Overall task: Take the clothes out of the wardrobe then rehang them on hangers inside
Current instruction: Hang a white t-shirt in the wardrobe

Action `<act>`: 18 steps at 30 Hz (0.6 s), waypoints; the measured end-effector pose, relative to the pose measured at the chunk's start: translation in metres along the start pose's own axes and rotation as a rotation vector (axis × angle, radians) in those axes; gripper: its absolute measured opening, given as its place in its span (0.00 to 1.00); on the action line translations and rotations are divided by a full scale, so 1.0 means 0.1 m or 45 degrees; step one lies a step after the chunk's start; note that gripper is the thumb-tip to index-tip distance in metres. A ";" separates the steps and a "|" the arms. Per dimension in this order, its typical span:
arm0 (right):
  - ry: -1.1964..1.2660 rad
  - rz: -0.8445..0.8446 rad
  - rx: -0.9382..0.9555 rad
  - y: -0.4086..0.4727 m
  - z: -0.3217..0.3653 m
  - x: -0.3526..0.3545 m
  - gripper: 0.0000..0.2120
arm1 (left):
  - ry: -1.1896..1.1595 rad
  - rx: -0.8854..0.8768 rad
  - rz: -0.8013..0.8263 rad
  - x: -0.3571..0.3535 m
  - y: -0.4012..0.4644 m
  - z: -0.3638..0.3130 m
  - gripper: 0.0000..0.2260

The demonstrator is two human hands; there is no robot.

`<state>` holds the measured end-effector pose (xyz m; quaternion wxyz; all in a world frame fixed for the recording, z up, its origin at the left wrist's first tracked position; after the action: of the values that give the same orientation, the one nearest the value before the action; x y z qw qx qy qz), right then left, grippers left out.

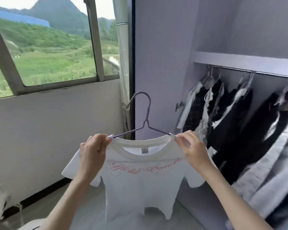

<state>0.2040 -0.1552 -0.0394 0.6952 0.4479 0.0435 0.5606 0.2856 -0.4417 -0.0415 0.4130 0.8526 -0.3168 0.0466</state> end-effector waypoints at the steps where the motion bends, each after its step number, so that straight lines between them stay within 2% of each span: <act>1: -0.016 -0.040 -0.005 0.03 -0.12 0.14 0.08 | -0.008 -0.038 0.026 -0.17 0.01 -0.08 0.08; 6: -0.246 -0.135 -0.119 0.07 -0.74 0.62 0.07 | -0.152 -0.102 0.216 -0.94 -0.05 -0.40 0.07; 9: -0.333 -0.179 -0.176 0.01 -1.11 0.83 0.13 | -0.165 -0.052 0.351 -1.39 -0.14 -0.55 0.06; 12: -0.403 -0.213 -0.160 0.01 -1.32 1.03 0.20 | -0.150 -0.057 0.387 -1.80 -0.15 -0.75 0.05; 15: -0.480 -0.231 -0.147 0.02 -1.48 1.24 0.20 | -0.217 -0.029 0.391 -2.14 -0.21 -0.96 0.04; 18: -0.533 -0.352 -0.217 0.00 -1.66 1.47 0.19 | -0.264 -0.060 0.459 -2.42 -0.34 -1.10 0.07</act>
<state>0.1646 0.0602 -0.0734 0.7942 0.4838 -0.0877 0.3572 0.1326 -0.2236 -0.0748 0.3830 0.7723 -0.5062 0.0242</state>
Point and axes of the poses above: each hand's wrist, its own y-axis towards the middle knuckle, its own x-axis out of the back of the hand, z = x × y, the point moved 3 cm from there along y, towards the middle knuckle, and after that the axes turned 11 degrees about -z, right-handed, at the moved point
